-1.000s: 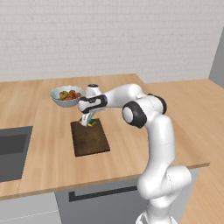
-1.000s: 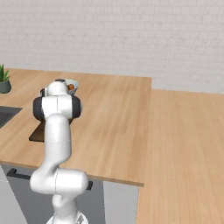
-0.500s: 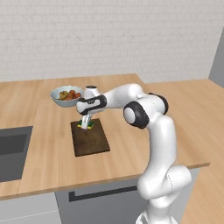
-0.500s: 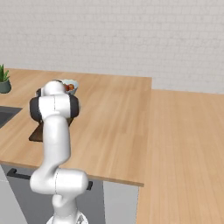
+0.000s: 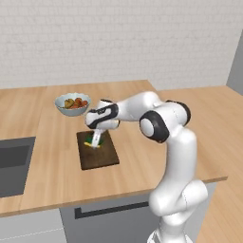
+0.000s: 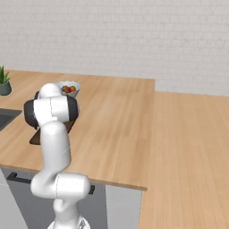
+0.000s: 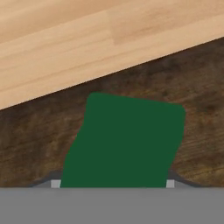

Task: Pick up the sponge from the counter and clean the cutting board by briefly scrubbing or pressing down on the cutting board. Once finished, release the sponge.

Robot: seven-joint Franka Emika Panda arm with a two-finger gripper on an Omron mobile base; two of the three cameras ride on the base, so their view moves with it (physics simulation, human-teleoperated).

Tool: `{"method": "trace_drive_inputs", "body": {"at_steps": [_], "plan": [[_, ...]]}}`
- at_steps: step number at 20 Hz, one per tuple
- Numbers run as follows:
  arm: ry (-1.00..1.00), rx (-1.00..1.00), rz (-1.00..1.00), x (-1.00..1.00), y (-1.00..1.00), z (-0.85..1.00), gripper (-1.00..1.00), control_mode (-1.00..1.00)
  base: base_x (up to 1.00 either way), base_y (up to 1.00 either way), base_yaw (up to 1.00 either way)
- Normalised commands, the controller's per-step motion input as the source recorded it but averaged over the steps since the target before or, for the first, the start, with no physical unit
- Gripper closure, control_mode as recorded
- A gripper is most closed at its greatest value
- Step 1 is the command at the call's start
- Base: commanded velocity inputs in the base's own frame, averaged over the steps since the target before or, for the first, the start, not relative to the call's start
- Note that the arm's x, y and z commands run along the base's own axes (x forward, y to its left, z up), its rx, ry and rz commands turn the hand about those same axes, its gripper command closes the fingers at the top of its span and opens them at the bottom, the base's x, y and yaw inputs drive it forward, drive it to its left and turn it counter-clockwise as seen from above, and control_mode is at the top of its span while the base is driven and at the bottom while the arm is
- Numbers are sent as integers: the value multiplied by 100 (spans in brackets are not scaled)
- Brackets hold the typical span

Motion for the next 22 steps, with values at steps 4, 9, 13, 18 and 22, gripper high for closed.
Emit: {"method": "trace_drive_inputs", "body": {"at_steps": [4,9,13,18,22], "plan": [[1,10,9,-56,0,-19,100,-100,0,0,0],[0,4,11,-57,0,-20,100,-100,0,0,0],[0,2,16,-55,0,-18,100,-100,0,0,0],[1,4,16,-52,0,-9,100,-100,0,0,0],[0,2,16,-58,0,-1,100,-100,0,0,0]]}}
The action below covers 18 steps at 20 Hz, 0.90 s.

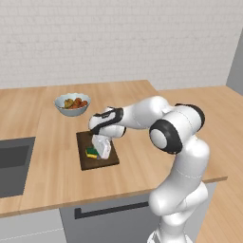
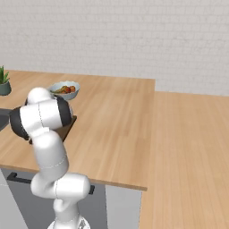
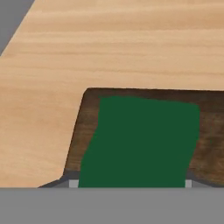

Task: Pick up the sponge from the counter and clean the cutting board by briefly scrubbing or pressing down on the cutting board. Once finished, release the sponge.

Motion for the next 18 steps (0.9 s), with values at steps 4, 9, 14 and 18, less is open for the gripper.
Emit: {"method": "trace_drive_inputs", "body": {"at_steps": [4,9,14,18], "plan": [[0,1,16,-56,0,0,100,-100,0,0,0],[0,0,10,-21,1,0,100,-100,0,0,0],[0,0,5,0,1,0,100,-100,0,0,0],[-1,-8,1,0,17,2,100,-100,0,0,0]]}}
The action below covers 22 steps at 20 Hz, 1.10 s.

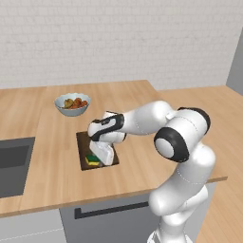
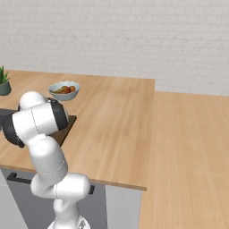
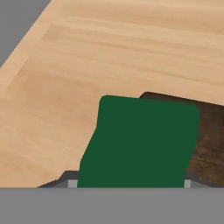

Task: Pick up the sponge from the counter and clean the cutting board by briefly scrubbing or pressing down on the cutting board. Once finished, release the sponge.

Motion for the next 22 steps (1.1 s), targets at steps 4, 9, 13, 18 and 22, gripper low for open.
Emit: {"method": "trace_drive_inputs", "body": {"at_steps": [4,9,13,18,22], "plan": [[-4,-20,0,0,41,4,100,-100,0,0,0],[-5,-23,0,0,35,9,100,-100,0,0,0],[-4,-12,-1,0,3,1,100,-100,0,0,0],[-6,-7,0,0,-2,0,100,-100,0,0,0],[-8,-2,0,0,-9,2,100,-100,0,0,0]]}}
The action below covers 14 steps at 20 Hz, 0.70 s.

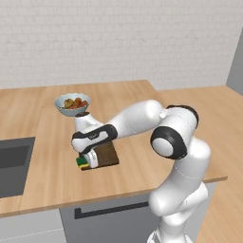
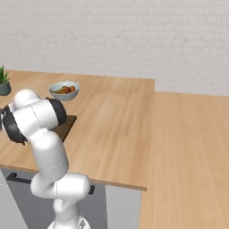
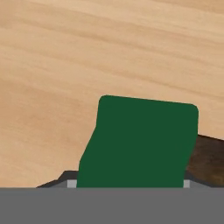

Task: Pick up the sponge from the counter and clean the cutting board by briefly scrubbing or pressing down on the cutting board. Once finished, release the sponge.

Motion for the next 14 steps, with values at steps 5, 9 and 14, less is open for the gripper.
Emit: {"method": "trace_drive_inputs", "body": {"at_steps": [5,9,14], "plan": [[-11,0,0,0,-14,10,100,-100,0,0,0],[-9,0,0,0,-18,8,100,-100,0,0,0],[-2,0,0,10,-17,1,100,-100,0,0,0]]}}
